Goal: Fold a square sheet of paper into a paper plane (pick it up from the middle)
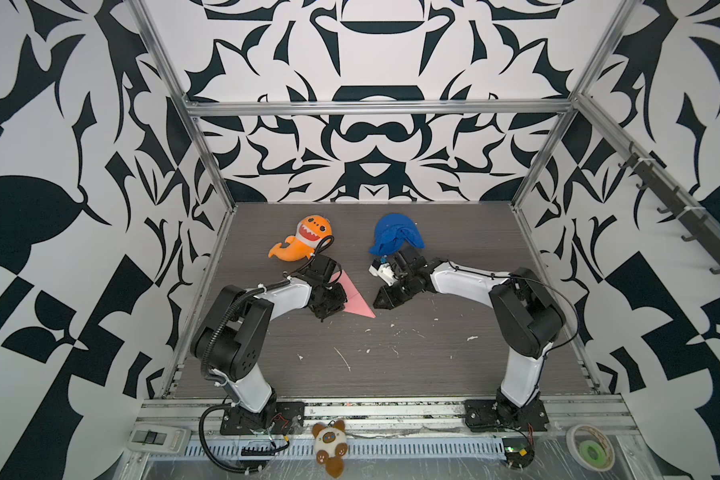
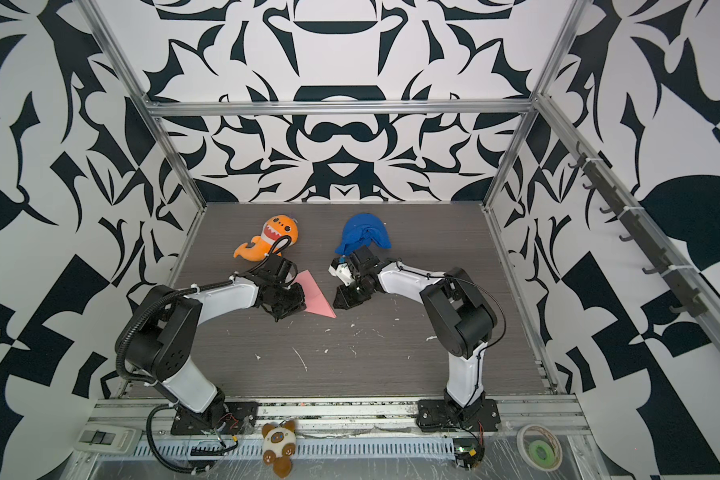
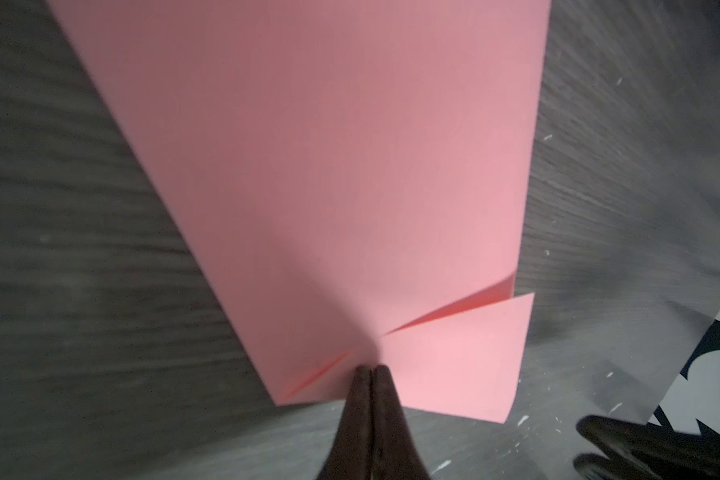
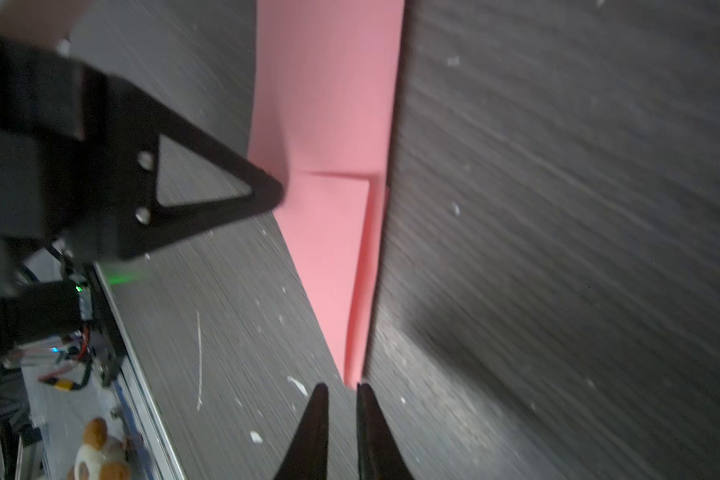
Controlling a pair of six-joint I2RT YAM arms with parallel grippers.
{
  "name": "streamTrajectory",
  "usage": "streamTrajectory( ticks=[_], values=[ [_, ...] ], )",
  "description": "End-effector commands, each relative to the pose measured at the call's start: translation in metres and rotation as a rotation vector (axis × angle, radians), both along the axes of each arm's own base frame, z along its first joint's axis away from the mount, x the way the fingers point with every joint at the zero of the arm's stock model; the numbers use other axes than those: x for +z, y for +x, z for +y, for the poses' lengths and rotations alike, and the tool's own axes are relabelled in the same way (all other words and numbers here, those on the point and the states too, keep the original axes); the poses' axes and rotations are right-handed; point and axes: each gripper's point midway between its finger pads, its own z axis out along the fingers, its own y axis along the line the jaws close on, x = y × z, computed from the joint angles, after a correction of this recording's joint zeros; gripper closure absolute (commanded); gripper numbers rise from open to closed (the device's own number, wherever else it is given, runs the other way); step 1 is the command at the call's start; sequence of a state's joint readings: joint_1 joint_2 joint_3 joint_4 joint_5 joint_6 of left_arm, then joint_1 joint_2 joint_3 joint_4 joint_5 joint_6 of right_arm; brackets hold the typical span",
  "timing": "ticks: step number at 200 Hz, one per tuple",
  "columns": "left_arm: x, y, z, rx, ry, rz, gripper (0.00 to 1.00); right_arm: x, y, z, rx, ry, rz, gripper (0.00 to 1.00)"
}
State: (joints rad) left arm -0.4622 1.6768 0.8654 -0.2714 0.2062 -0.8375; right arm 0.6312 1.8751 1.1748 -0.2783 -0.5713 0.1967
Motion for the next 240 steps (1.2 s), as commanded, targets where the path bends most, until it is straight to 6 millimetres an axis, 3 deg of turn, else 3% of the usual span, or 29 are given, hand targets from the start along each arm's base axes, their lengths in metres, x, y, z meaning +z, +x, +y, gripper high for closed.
streamTrajectory(
  ticks=[1, 32, 79, 126, 169, 209, 240],
  values=[
    [-0.007, -0.008, 0.007, 0.004, 0.035, 0.045, 0.94, 0.017, 0.021, 0.033, -0.055, 0.096, -0.041, 0.81],
    [-0.006, -0.007, 0.006, 0.003, 0.032, 0.041, 0.94, 0.004, 0.028, 0.048, -0.078, 0.115, 0.017, 0.83],
    [0.011, 0.001, 0.001, 0.005, -0.004, -0.001, 0.90, -0.020, 0.027, 0.040, -0.114, 0.047, 0.057, 0.86],
    [0.045, 0.009, 0.018, 0.156, -0.061, -0.109, 0.64, -0.040, 0.020, 0.032, -0.156, 0.007, 0.131, 0.87],
    [0.027, -0.002, 0.029, 0.306, -0.158, -0.092, 0.49, -0.049, 0.013, 0.030, -0.188, 0.016, 0.201, 0.87],
    [0.014, 0.000, 0.026, 0.322, -0.174, -0.067, 0.49, -0.054, 0.010, 0.027, -0.199, 0.009, 0.226, 0.86],
    [0.006, 0.002, 0.027, 0.324, -0.155, -0.058, 0.55, -0.050, 0.009, 0.030, -0.198, 0.041, 0.245, 0.86]
  ],
)
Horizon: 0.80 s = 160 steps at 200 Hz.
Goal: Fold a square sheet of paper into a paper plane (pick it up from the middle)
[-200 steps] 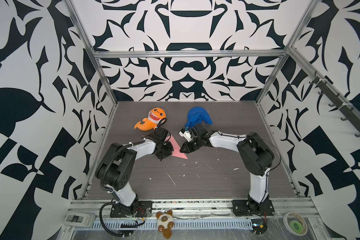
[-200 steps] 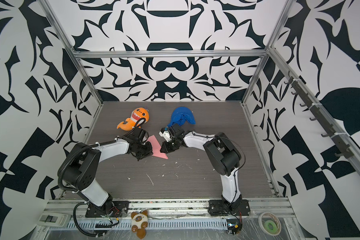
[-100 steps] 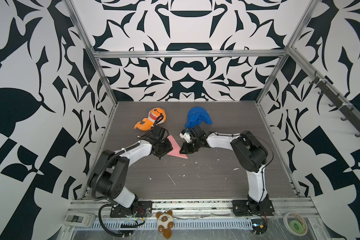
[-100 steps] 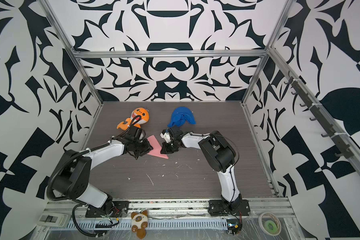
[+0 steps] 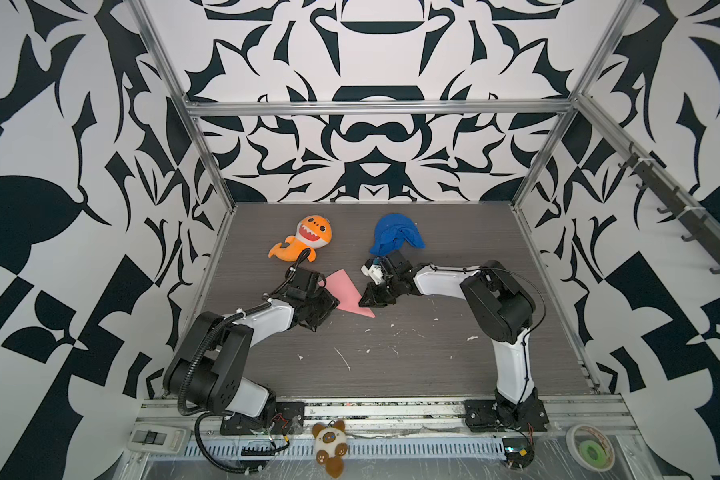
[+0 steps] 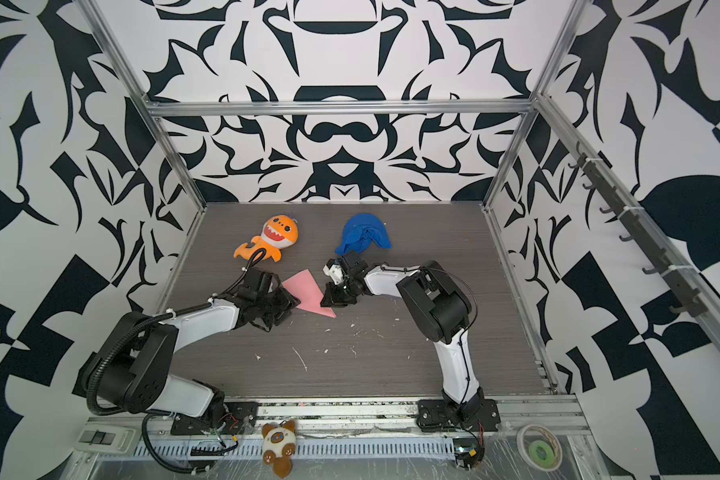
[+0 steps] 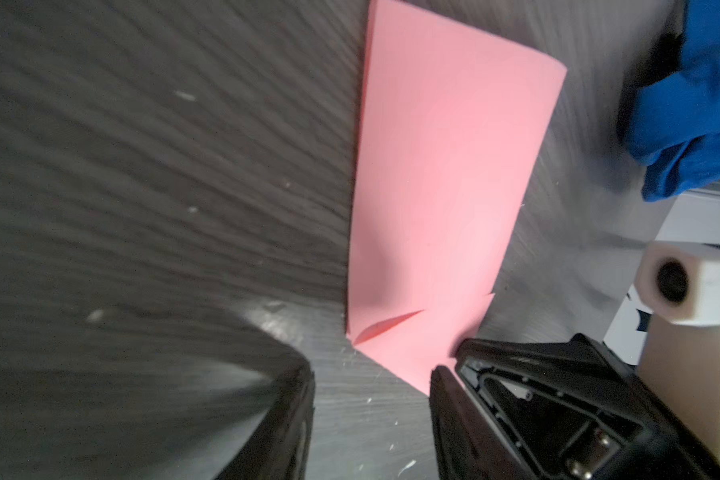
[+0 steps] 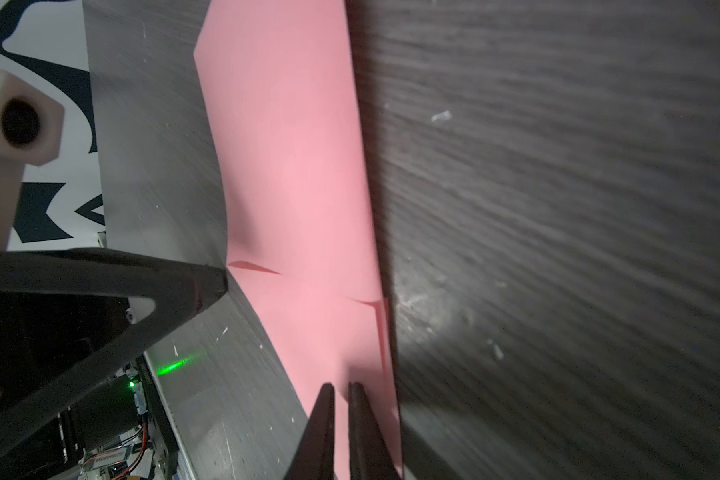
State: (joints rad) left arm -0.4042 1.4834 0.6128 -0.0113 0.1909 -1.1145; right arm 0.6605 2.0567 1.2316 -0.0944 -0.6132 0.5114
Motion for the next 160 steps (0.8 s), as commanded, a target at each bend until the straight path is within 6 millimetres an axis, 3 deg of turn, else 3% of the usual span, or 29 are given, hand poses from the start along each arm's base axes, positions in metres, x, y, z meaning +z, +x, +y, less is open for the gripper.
streamTrajectory(
  ticks=[1, 38, 58, 160],
  values=[
    [-0.005, 0.006, 0.001, 0.026, 0.000, 0.008, 0.55, -0.014, -0.007, -0.006, -0.018, -0.015, 0.054, 0.87],
    [-0.010, 0.004, 0.006, 0.029, 0.027, 0.016, 0.58, 0.035, 0.010, 0.014, -0.023, 0.124, 0.000, 0.85],
    [-0.008, 0.004, 0.006, 0.022, 0.028, 0.008, 0.58, 0.051, 0.017, 0.019, -0.022, 0.149, -0.038, 0.84],
    [0.004, 0.009, -0.006, -0.020, -0.034, -0.040, 0.59, 0.036, 0.033, 0.015, -0.063, 0.095, -0.074, 0.81]
  ],
)
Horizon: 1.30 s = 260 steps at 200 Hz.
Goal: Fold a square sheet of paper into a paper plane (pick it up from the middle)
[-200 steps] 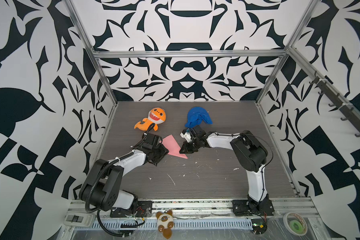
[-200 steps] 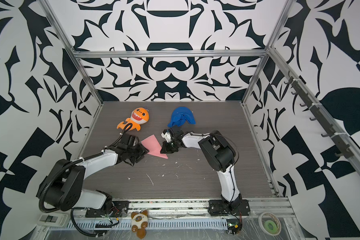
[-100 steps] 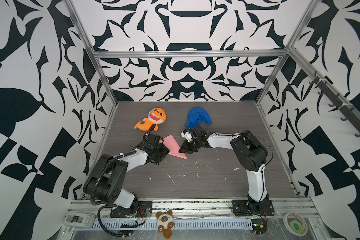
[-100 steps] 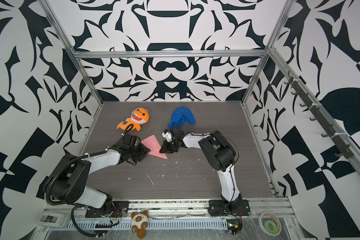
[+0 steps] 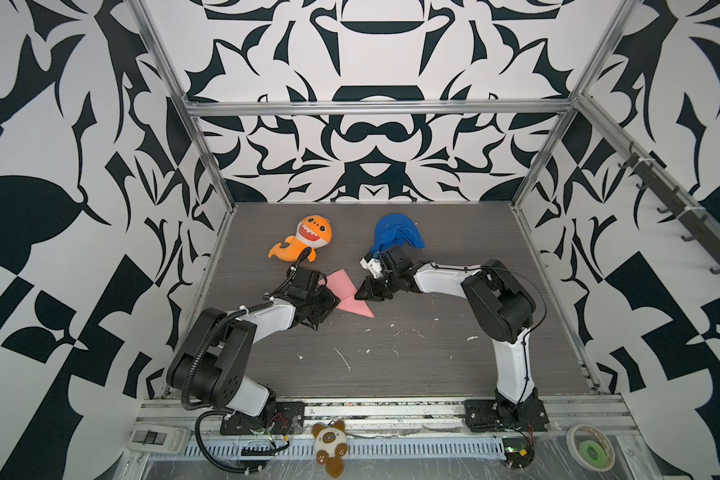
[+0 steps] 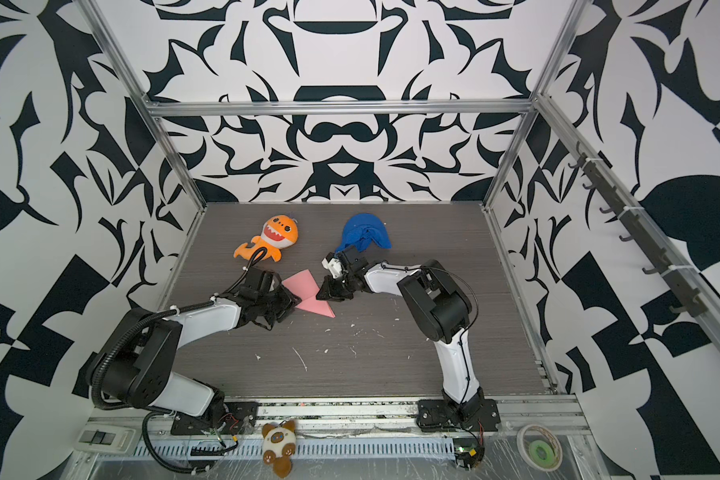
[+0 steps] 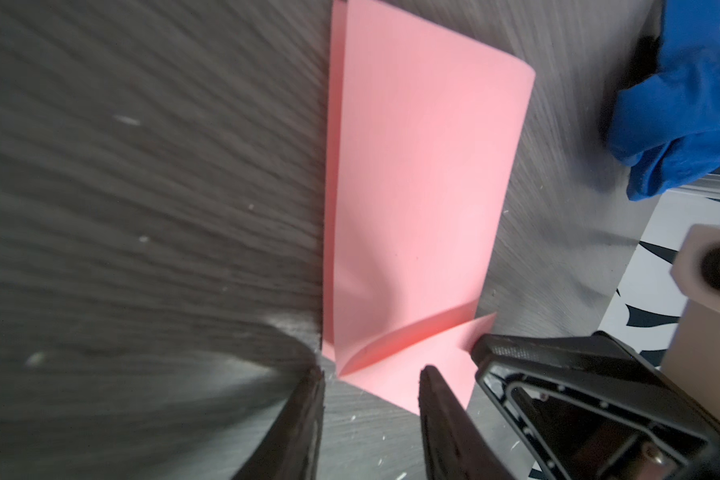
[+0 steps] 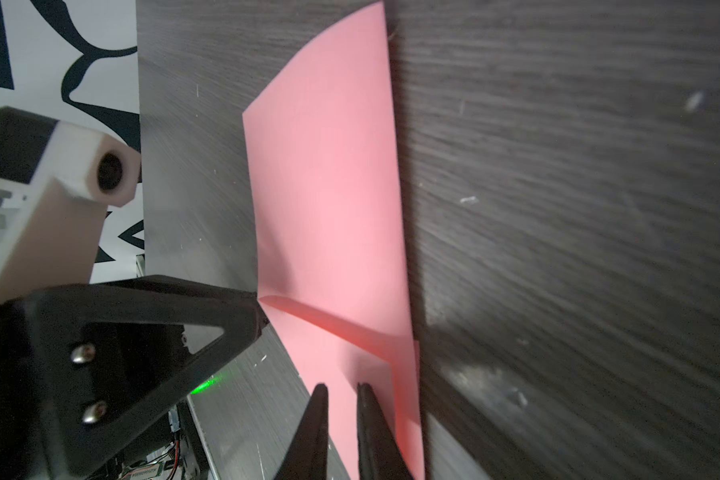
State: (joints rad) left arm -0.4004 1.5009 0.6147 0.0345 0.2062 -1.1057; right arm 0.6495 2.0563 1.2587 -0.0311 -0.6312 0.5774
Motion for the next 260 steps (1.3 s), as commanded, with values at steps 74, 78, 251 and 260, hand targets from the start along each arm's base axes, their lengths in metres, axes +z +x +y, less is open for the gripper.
streamTrajectory(
  ticks=[74, 78, 251, 260],
  values=[
    [0.001, 0.005, -0.006, -0.021, -0.037, -0.034, 0.59, 0.007, 0.015, 0.002, -0.026, 0.016, -0.030, 0.81],
    [0.002, 0.006, -0.007, -0.022, -0.039, -0.038, 0.59, 0.007, 0.015, 0.002, -0.027, 0.016, -0.029, 0.81],
    [-0.002, 0.027, -0.025, -0.065, -0.114, -0.113, 0.74, -0.024, 0.007, -0.010, -0.028, -0.044, 0.038, 0.81],
    [-0.004, 0.027, -0.026, -0.067, -0.113, -0.109, 0.76, -0.026, 0.007, -0.010, -0.026, -0.049, 0.040, 0.81]
  ],
)
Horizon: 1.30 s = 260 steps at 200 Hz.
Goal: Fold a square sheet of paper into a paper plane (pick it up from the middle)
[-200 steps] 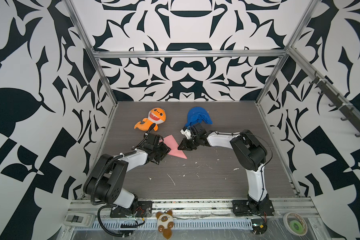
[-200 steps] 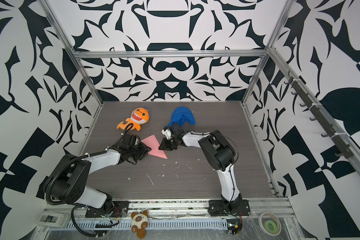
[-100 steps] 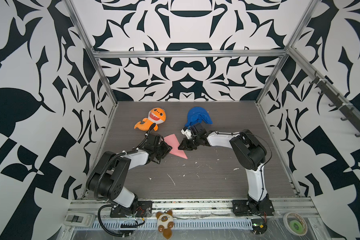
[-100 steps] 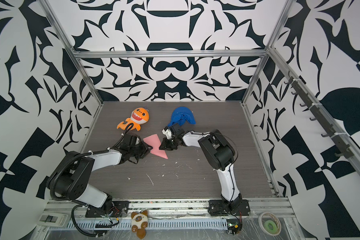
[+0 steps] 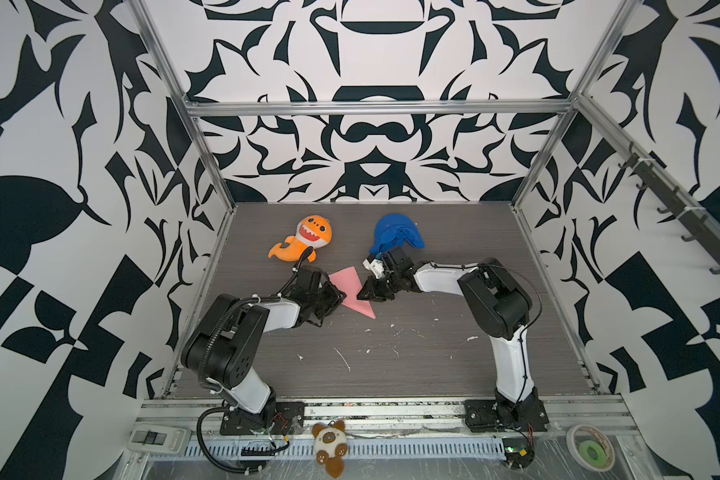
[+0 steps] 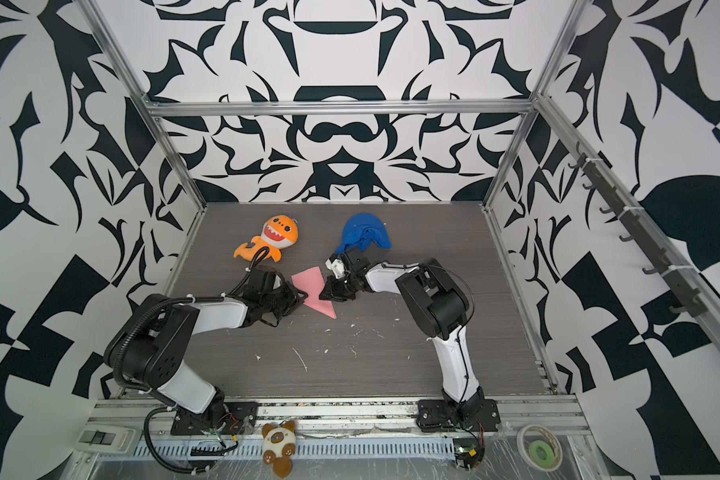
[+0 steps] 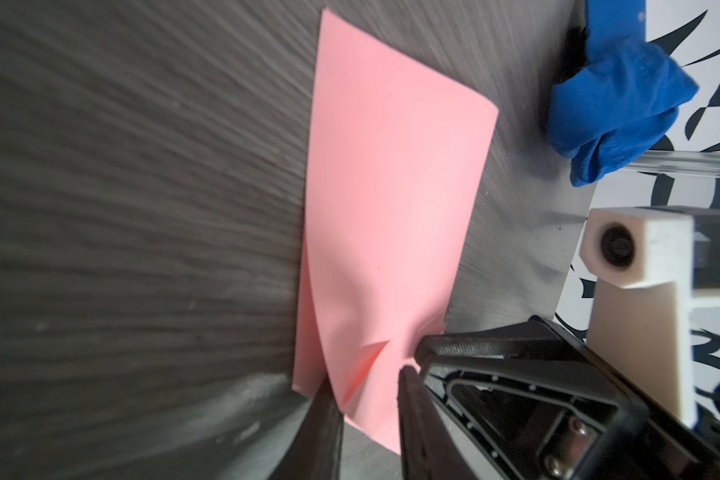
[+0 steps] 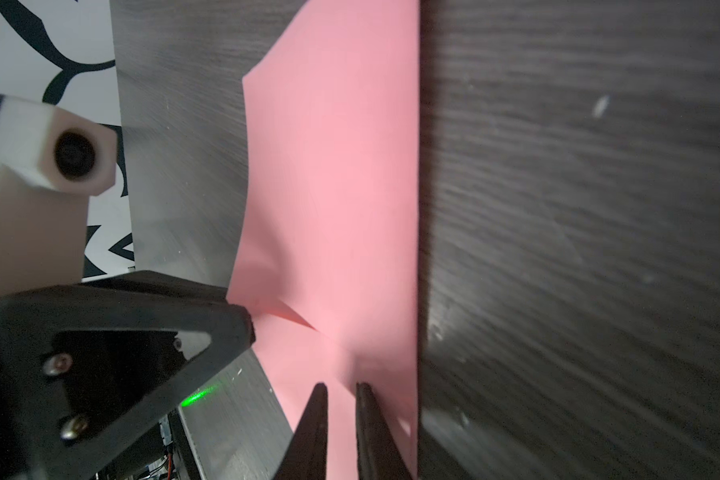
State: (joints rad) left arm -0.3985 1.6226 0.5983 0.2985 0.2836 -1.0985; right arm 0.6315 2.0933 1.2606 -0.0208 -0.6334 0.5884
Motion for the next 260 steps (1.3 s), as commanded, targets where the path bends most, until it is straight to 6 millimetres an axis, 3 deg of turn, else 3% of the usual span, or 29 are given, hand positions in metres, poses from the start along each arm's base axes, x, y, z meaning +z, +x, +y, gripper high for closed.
streamTrajectory(
  ticks=[1, 49, 93, 106, 130, 170, 226, 260],
  values=[
    [0.000, 0.005, -0.003, -0.015, -0.013, -0.012, 0.76, -0.011, 0.000, -0.004, -0.002, -0.037, 0.012, 0.81],
    [0.001, 0.007, -0.004, -0.014, -0.009, -0.017, 0.87, -0.008, 0.004, -0.007, 0.001, -0.051, -0.019, 0.81],
    [0.009, 0.006, -0.003, -0.007, -0.003, -0.003, 0.96, 0.035, 0.021, -0.012, 0.012, -0.039, -0.231, 0.79],
    [0.012, 0.004, 0.000, 0.003, 0.010, 0.017, 0.97, 0.045, 0.021, -0.018, 0.021, -0.043, -0.325, 0.75],
    [0.020, 0.000, 0.003, 0.020, 0.022, 0.067, 0.97, 0.058, 0.015, -0.031, 0.022, -0.050, -0.497, 0.57],
    [0.027, -0.002, 0.004, 0.071, 0.007, 0.133, 0.96, 0.074, 0.004, -0.044, 0.002, -0.079, -0.718, 0.48],
    [0.028, 0.003, 0.005, 0.118, 0.003, 0.167, 0.96, 0.069, -0.036, -0.010, 0.191, -0.158, -1.097, 0.51],
    [0.028, 0.002, 0.005, 0.124, 0.000, 0.175, 0.95, 0.060, -0.044, 0.004, 0.253, -0.186, -1.224, 0.57]
  ],
)
